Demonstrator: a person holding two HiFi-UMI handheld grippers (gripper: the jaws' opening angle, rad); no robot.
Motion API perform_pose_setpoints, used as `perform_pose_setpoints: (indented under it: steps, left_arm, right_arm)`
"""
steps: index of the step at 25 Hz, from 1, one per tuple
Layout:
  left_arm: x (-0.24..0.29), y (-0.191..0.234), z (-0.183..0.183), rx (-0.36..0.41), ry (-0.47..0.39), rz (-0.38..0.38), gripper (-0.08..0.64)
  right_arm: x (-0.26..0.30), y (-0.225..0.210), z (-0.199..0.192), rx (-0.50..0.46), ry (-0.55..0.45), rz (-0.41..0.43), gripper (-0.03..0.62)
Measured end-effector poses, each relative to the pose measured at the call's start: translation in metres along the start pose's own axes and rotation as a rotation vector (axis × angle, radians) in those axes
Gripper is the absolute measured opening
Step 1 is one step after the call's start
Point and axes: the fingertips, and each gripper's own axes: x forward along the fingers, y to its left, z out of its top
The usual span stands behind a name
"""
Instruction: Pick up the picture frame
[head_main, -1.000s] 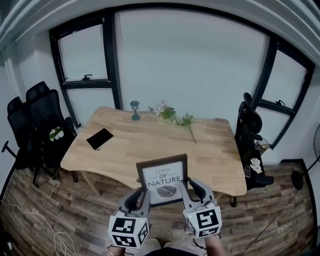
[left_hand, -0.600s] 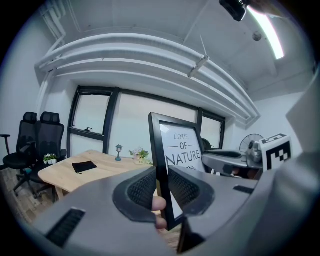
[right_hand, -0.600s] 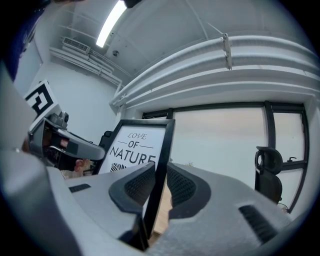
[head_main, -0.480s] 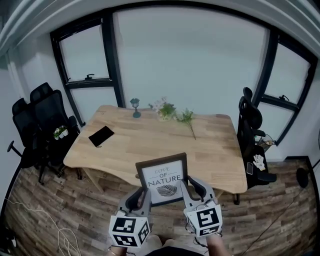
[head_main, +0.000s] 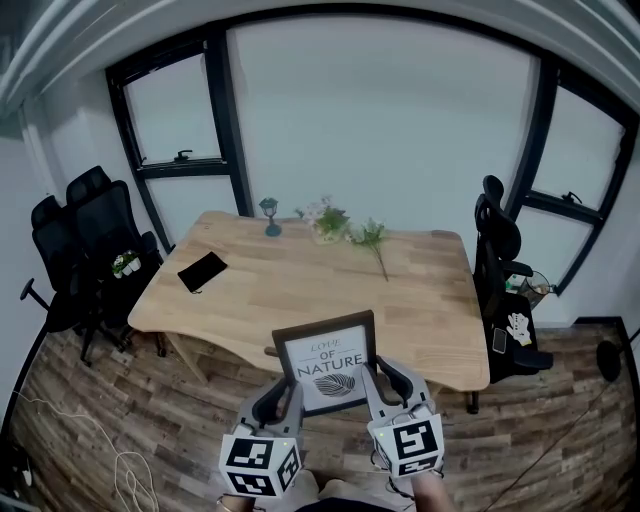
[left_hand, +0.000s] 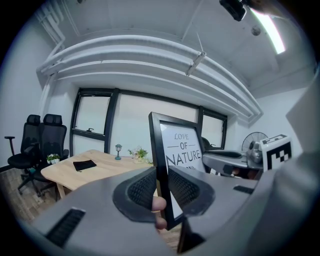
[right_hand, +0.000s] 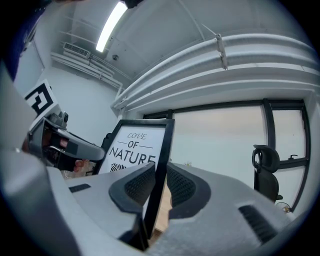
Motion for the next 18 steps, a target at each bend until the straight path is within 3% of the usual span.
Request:
perform_pose_setpoints:
  steps: [18]
  left_arm:
    - [0.003,-0.011,-0.002,0.016,0.028,-0.011,0.067]
  right_arm:
    - [-0.005,-0.010,-0.004,-0.020,-0.005,-0.010,0.072]
